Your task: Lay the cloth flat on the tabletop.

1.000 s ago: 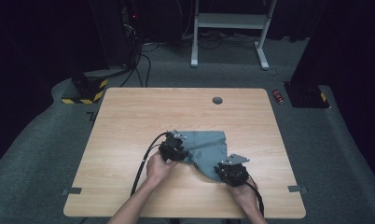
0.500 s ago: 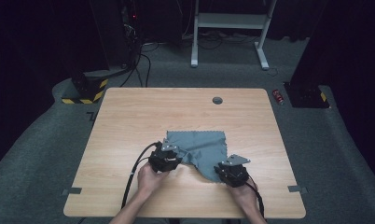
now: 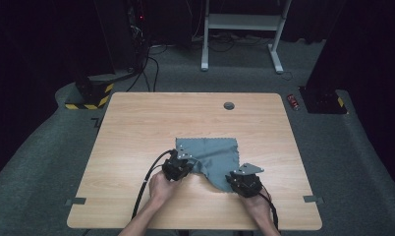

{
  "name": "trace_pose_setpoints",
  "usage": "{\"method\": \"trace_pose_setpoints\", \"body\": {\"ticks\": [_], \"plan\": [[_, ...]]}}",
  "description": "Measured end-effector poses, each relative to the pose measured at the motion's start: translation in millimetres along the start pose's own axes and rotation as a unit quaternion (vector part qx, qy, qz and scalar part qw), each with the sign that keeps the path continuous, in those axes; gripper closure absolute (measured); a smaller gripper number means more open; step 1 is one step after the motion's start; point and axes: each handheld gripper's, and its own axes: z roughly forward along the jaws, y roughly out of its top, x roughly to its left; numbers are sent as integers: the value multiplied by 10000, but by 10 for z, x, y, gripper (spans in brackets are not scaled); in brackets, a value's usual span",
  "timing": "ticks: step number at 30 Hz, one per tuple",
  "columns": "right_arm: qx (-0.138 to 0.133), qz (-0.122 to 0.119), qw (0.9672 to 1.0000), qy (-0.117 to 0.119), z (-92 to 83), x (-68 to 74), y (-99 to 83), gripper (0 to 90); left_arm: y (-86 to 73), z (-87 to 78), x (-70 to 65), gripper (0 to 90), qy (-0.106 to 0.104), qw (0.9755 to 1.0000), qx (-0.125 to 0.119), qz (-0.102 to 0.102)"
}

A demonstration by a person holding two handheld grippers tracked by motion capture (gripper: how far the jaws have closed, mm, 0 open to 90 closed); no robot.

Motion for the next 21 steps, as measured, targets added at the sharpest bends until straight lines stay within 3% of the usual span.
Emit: {"method": "trace_pose_setpoints", "body": {"ticks": [4, 7, 11, 14, 18, 21], "plan": [[2, -4, 10000, 5, -1, 0, 0, 726, -55, -77, -8, 898, 19, 9999, -114, -114], [-18, -2, 10000, 1, -1, -1, -7, 726, -88, -52, -23, 794, 38, 9998, -85, -163], [-35, 9, 10000, -5, -1, 2, -11, 726, -113, 34, -29, 738, 123, 9997, -9, -232], [-34, -8, 10000, -4, 0, 1, -10, 726, -123, 67, -44, 764, 163, 9996, 5, -222], [-41, 1, 10000, -10, -1, 3, -12, 726, -102, 73, -84, 888, 156, 9998, 76, -45], [-29, -20, 10000, -10, 0, 1, -8, 726, -88, 75, -90, 899, 156, 9998, 124, -23]]}}
